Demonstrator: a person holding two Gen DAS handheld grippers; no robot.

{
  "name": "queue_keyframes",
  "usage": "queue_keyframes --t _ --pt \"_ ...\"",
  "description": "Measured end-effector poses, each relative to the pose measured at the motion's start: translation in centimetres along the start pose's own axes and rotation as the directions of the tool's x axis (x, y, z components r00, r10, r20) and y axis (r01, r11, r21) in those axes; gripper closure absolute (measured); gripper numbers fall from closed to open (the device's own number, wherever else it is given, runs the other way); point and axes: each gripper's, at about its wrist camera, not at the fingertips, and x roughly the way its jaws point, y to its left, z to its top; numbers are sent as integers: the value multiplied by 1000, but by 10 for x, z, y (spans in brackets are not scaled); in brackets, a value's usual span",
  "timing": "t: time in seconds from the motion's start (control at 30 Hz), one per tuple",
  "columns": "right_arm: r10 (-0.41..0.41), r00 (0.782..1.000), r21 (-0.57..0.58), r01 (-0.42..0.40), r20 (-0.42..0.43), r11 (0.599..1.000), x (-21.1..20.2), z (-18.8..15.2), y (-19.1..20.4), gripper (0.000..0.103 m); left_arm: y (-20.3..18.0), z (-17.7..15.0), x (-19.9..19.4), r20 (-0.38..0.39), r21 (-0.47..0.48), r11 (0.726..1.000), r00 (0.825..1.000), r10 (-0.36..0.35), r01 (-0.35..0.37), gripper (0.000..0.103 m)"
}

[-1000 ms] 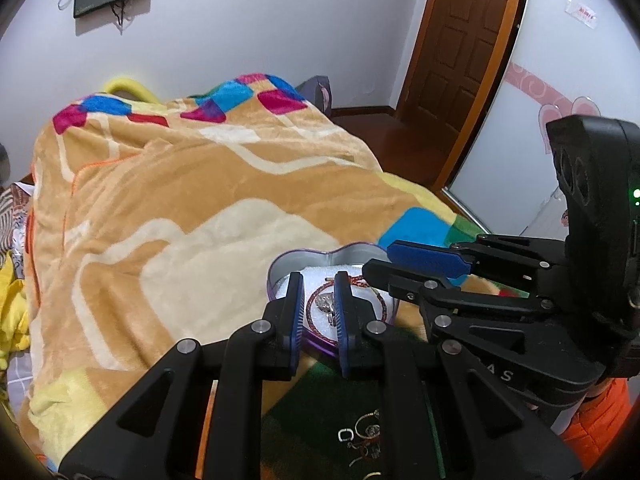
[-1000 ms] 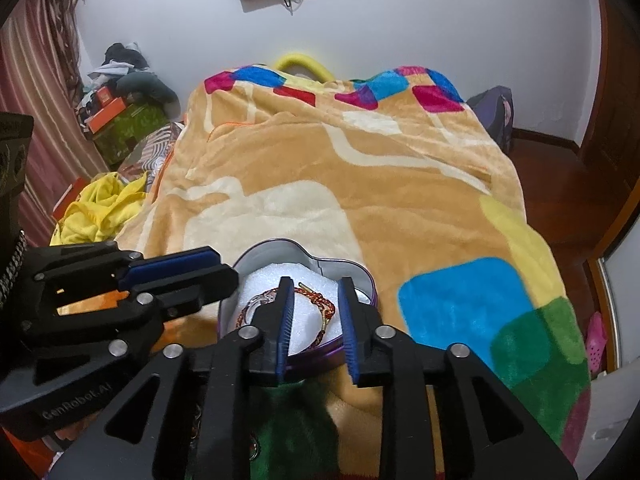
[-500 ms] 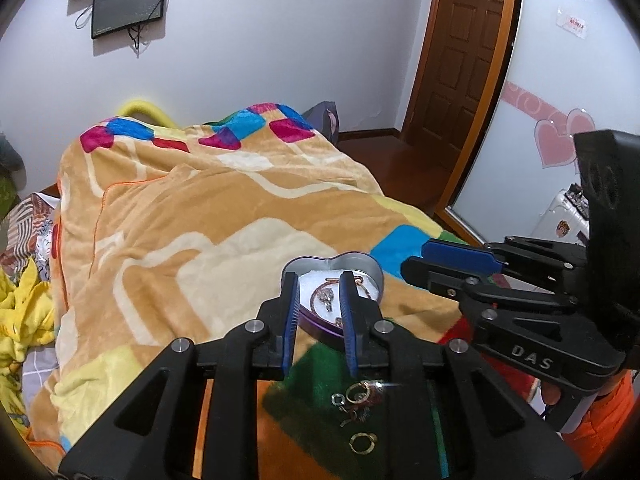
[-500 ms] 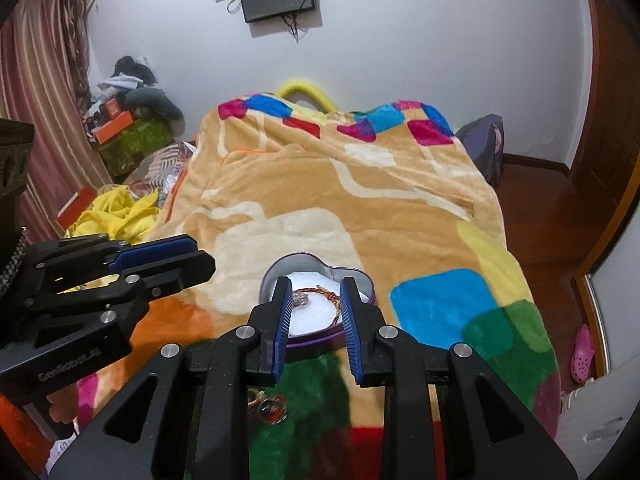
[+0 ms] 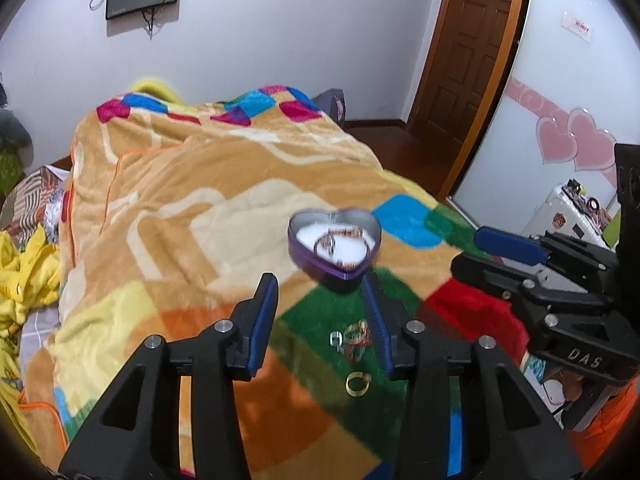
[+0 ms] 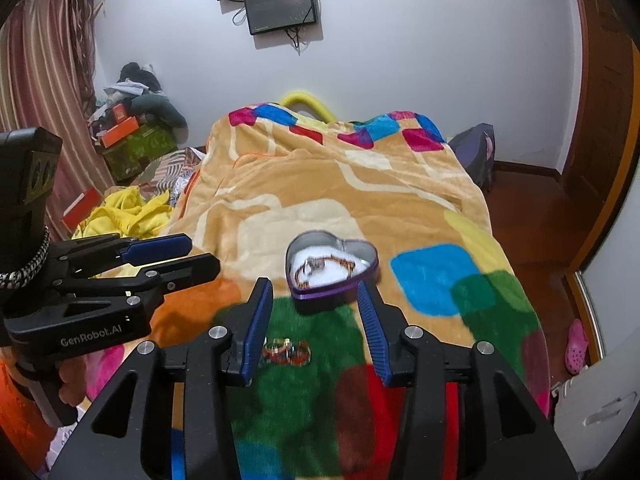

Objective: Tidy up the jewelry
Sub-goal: 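Move both tools back to the jewelry pile beside the tin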

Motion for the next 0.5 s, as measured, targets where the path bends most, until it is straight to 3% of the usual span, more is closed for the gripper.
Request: queue_keyframes --t 0.5 --pt "-41 996 41 44 -81 998 1 -43 -4 63 -17 -55 28 -160 -14 999 986 -54 52 60"
